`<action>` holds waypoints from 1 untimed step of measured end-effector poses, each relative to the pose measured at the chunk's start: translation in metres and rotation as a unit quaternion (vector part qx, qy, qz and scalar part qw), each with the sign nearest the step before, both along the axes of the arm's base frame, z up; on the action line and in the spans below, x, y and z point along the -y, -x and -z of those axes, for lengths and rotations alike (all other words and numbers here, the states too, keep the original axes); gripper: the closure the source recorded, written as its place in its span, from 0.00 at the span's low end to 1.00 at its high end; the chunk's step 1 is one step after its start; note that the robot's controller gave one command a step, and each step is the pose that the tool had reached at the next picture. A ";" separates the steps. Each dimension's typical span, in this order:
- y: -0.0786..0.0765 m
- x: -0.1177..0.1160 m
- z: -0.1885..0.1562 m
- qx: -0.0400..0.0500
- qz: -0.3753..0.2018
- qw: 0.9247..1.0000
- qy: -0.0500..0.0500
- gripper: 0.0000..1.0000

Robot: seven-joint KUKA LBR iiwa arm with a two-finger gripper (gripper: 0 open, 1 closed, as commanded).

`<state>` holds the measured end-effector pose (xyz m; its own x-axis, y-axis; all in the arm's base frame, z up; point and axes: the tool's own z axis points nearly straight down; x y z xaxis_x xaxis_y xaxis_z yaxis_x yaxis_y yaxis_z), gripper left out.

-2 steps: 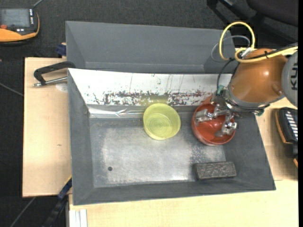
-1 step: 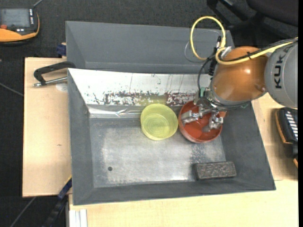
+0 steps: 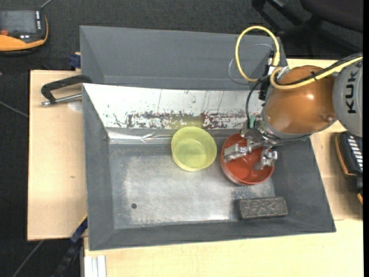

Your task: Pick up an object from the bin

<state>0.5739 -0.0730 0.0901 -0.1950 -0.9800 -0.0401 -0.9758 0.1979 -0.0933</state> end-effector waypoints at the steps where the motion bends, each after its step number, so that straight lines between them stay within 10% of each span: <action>1: -0.024 -0.069 -0.009 0.006 -0.125 0.992 0.010 0.00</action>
Offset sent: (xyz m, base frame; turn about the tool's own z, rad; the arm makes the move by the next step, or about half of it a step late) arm 0.0225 0.0657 0.0074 -0.2517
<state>0.5981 -0.0037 0.0991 0.0545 -0.9983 -0.0203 -0.9929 -0.0521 -0.1073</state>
